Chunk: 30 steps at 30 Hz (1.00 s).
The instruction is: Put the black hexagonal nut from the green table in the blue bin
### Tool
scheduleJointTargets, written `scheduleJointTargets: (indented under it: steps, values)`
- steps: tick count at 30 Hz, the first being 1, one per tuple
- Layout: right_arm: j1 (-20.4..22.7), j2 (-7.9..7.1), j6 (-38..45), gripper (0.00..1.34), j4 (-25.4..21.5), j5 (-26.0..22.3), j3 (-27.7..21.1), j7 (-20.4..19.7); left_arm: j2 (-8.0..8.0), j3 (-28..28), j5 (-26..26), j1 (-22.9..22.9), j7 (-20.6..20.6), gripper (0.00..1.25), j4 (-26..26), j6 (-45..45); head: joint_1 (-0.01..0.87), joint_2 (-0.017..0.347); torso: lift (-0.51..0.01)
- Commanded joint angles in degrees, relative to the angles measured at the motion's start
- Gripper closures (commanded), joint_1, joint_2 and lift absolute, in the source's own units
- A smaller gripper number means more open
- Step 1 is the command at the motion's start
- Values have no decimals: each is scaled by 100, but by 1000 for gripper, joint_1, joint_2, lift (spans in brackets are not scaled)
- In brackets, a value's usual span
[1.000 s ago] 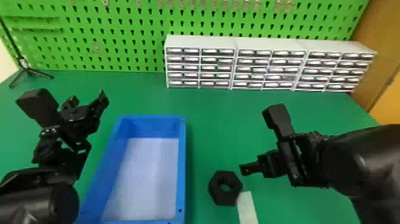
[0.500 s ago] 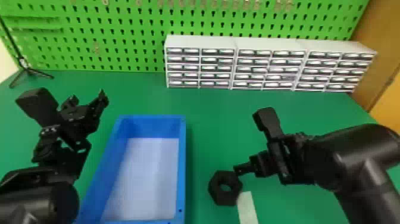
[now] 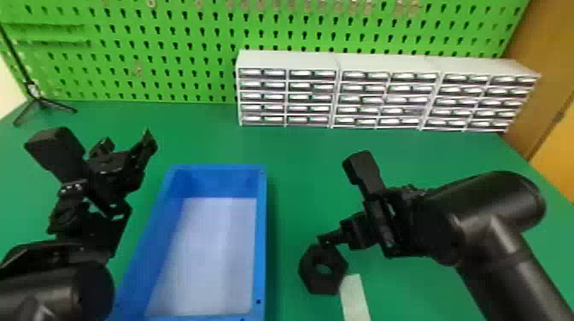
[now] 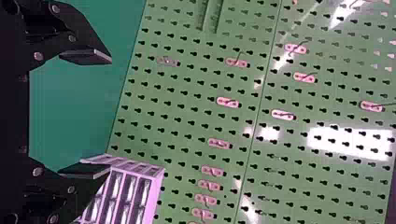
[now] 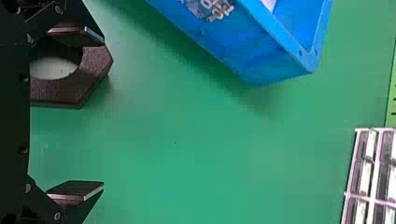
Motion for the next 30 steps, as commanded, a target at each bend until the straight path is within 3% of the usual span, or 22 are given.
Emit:
scheduleJointTargets:
  steps: [1, 30]
  values:
    - [-29, 28, -12, 206, 36, 131, 117, 106, 0, 2, 0, 9, 0, 432, 3, 0, 692, 8, -97]
    - [50, 37, 252, 209, 54, 280, 169, 194, 0, 11, 26, 26, 0, 432, 3, 0, 692, 8, -97]
